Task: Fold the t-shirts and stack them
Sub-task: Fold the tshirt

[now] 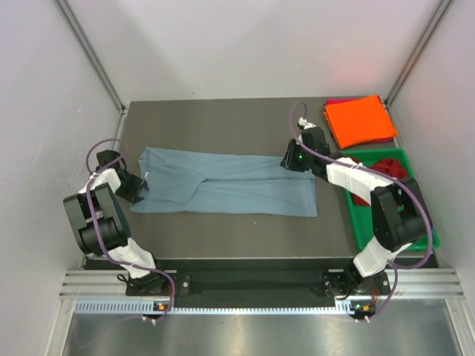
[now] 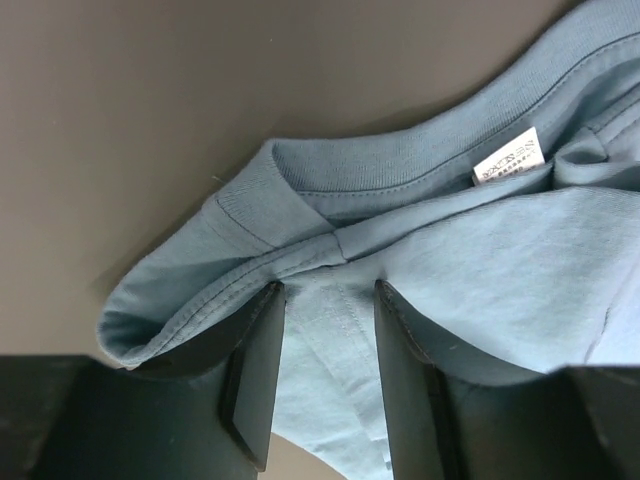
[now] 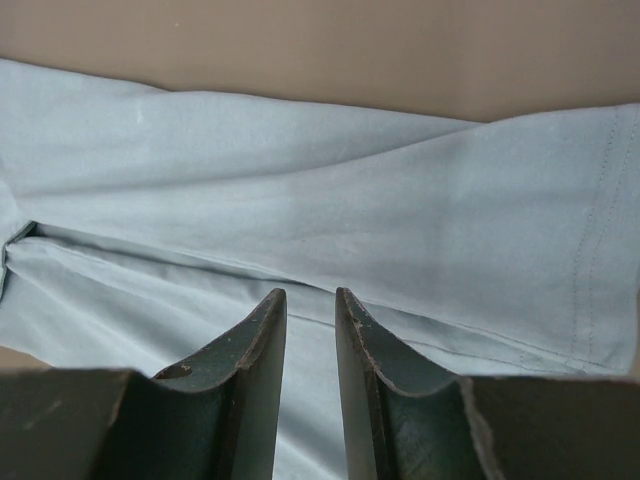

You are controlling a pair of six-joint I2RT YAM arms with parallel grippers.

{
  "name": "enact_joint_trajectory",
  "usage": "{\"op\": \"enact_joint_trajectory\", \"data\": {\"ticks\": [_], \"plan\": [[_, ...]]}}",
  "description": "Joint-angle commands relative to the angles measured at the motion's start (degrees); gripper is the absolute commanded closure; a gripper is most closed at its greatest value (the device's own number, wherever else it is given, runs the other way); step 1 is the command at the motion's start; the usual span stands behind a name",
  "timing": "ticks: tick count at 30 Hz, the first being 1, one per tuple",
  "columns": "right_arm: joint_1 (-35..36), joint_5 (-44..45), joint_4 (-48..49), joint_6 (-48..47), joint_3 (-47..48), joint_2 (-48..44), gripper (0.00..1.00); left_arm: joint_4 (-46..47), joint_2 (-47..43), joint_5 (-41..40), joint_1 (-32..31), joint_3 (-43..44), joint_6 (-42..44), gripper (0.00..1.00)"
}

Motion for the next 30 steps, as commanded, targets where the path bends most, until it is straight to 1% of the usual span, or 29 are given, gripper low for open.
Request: {"op": "enact_joint_trajectory", "data": {"ticks": [1, 3, 4, 6, 11, 14, 17, 19, 20, 21, 23, 24, 27, 30], "plan": [[1.14, 0.53, 3.07, -0.9, 0.08, -1.36, 0.73, 3.11, -1.96, -1.21, 0.12, -0.25, -0.82, 0.54], [1.67, 0.79, 2.9, -0.81, 0.52, -0.93, 0.73, 0.04, -1.34, -3.66, 0.03, 0.89, -0.21, 0.54], [1.85, 1.06, 2.73, -0.9, 0.87, -0.84, 0.73, -0.5, -1.34, -7.16, -0.15, 1.24, -0.03, 0.54], [2.46, 1.41, 2.37, -0.9, 1.66, -0.13, 0.73, -0.07, -2.39, -8.24, -0.06, 0.63, 0.06, 0.53], [3.6, 1.5, 1.93, -0.64, 2.98, 0.92, 0.73, 3.27, -4.15, -6.32, -0.15, -2.62, -0.47, 0.53], [3.95, 1.85, 2.11, -0.64, 2.89, 1.01, 0.73, 4.86, -3.71, -5.43, -0.15, -2.97, -1.26, 0.56], [4.31, 2.02, 1.93, -0.55, 3.16, 1.27, 0.73, 5.65, -3.27, -3.5, -0.06, -2.72, -1.61, 0.65], [4.66, 2.29, 1.76, -0.72, 3.07, 1.1, 0.73, 5.39, -2.75, -3.24, -0.23, -2.27, -1.79, 0.67], [4.92, 2.55, 1.76, -0.9, 2.98, 0.66, 0.73, 5.21, -2.75, -3.32, -0.15, -2.19, -1.7, 0.71], [5.01, 2.99, 1.84, -1.16, 2.81, 0.57, 0.73, 5.04, -2.92, -3.32, -0.23, -2.1, -1.7, 0.78], [5.45, 3.17, 1.93, -1.34, 2.72, 0.31, 0.72, 4.51, -3.79, -3.32, -0.15, -2.01, -1.61, 0.84], [5.54, 3.17, 2.02, -1.69, 2.8, 0.39, 0.72, 3.99, -4.06, -3.5, -0.23, -1.92, -1.7, 0.91], [6.68, 2.99, 1.93, -1.95, 3.59, 0.92, 0.72, 1.88, -4.77, -4.55, -0.15, -0.52, -1.44, 1.0], [8.43, 2.56, 2.81, -2.48, 4.12, 0.92, 0.72, 0.21, -5.64, -4.73, -0.41, 0.45, -1.52, 1.0]]}}
